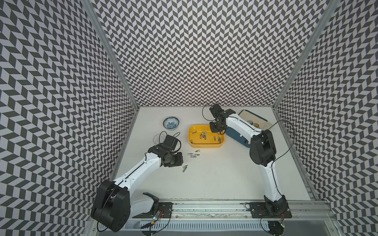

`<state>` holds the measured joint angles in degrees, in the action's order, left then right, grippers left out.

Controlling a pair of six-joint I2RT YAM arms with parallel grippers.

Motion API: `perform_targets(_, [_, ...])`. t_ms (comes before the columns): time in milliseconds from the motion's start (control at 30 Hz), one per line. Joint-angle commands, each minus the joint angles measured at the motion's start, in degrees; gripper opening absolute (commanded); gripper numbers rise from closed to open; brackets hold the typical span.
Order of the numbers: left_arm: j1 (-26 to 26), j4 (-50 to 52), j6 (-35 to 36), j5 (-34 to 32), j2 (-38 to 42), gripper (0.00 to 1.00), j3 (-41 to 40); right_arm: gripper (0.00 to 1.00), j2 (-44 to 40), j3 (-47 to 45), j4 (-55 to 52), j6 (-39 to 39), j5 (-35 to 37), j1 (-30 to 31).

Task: Put the bit on the desktop into the storage box
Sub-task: Place the screwdriver bit in the storage box.

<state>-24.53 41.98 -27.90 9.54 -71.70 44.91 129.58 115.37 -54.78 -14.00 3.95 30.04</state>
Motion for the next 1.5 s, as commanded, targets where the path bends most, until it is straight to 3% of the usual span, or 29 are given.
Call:
perform_targets(0, [-1.0, -1.7, -0.3, -1.8, -2.3, 0.37, 1.4, 0.00, -0.9, 1.0, -0.8, 0.8, -0.6, 0.5])
perform_targets(467, [-3.7, -0.4, 3.6, -3.2, -11.7, 0.37, 6.6, 0.00, 0.9, -3.1, -1.1, 2.1, -2.6, 0.7])
perform_targets(767, [-6.2, -2.0, 2.0, -4.2, -14.8, 0.37, 7.7, 0.00, 2.8, -2.4, -2.3, 2.6, -2.3, 1.1])
perform_targets(1233, [-8.9, -4.7, -0.7, -3.4, -15.7, 0.37, 6.8, 0.22, 3.6, -2.3, -2.4, 2.6, -1.6, 1.4])
perform_targets(1467, [-9.3, -3.2, -1.4, -5.1, -16.2, 0.38, 6.4, 0.25, 3.3, -1.9, -2.4, 2.4, -1.7, 1.5])
